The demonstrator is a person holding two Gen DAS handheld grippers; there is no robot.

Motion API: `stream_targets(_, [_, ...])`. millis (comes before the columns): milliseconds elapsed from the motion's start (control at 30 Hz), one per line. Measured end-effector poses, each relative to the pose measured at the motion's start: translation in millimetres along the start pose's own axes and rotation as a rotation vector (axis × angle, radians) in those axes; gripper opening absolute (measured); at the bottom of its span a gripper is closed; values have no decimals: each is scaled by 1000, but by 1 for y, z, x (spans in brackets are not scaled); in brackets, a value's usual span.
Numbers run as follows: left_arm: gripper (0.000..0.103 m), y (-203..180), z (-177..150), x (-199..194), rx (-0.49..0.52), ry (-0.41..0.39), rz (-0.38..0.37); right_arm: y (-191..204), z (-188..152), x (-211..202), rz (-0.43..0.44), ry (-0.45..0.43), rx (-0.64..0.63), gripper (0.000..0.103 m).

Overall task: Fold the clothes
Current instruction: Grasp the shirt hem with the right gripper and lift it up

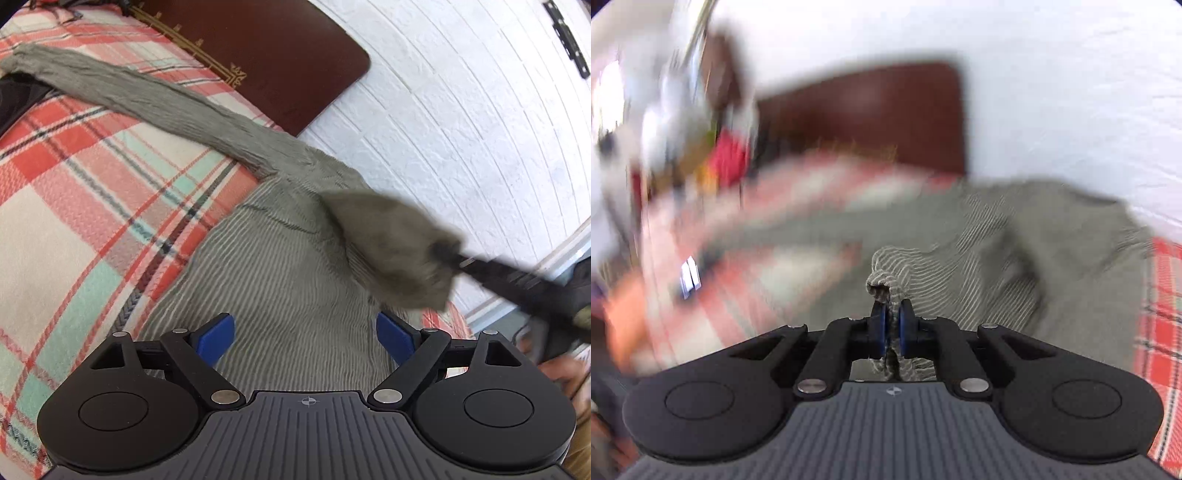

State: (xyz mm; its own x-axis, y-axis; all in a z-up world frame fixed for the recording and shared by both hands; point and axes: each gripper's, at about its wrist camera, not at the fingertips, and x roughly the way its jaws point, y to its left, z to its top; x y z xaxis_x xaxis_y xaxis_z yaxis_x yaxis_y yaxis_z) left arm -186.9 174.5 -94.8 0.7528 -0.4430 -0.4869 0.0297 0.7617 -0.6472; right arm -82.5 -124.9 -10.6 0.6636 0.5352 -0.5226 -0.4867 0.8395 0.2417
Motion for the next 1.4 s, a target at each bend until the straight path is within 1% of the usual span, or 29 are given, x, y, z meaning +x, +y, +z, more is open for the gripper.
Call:
stream_targets(100, [92, -19, 4, 7, 56, 2, -7, -26, 19, -56, 29, -161, 127, 8])
stream_targets(167, [92, -40, 8, 20, 122, 5, -20, -40, 23, -88, 33, -256, 174, 8])
stream_targets(233, [92, -62, 11, 42, 163, 9, -14, -51, 25, -115, 25, -327, 201, 8])
stream_targets(300, [93, -83, 14, 64, 202, 16, -7, -60, 22, -135, 18, -380, 221, 8])
stream_targets(367, [92, -102, 16, 91, 228, 47, 11, -69, 18, -148, 0, -416, 237, 8])
stream_targets(467, [92, -130, 13, 127, 265, 82, 46, -87, 13, -160, -24, -444, 274, 8])
stream_targets(500, [92, -137, 11, 136, 283, 80, 59, -93, 11, -162, -30, -451, 287, 8])
stream_targets(567, [92, -150, 7, 156, 313, 69, 100, -103, 7, -167, -37, -470, 314, 8])
stream_targets(633, [92, -159, 3, 174, 325, 46, 159, -110, 2, -177, -32, -493, 338, 8])
stream_targets(733, [92, -165, 3, 201, 321, 23, 295, -112, -6, -192, -40, -527, 342, 8])
stream_targets(833, [92, -167, 9, 223, 300, 17, 377, -113, -12, -205, -34, -549, 351, 8])
stream_targets(900, [92, -170, 11, 231, 315, -2, 422, -112, -18, -212, -22, -551, 359, 9])
stream_targets(967, [92, -171, 14, 236, 327, -2, 435, -110, -24, -217, -8, -544, 367, 9])
stream_targets(1033, [92, -170, 18, 240, 333, 3, 443, -108, -31, -219, 21, -519, 382, 9])
stream_targets(1100, [92, -164, 24, 239, 299, 14, 444, -106, -41, -220, 54, -486, 408, 10])
stream_targets(1200, [92, -152, 33, 233, 239, 30, 430, -100, -60, -216, 98, -407, 440, 10])
stream_targets(1267, [92, -146, 37, 229, 235, 31, 430, -94, -74, -209, 124, -334, 462, 10])
stream_targets(1333, [92, -142, 38, 224, 227, 28, 429, -88, -87, -198, 131, -258, 483, 10])
stream_targets(1400, [92, -137, 39, 215, 208, 39, 411, -82, -99, -185, 140, -185, 507, 11])
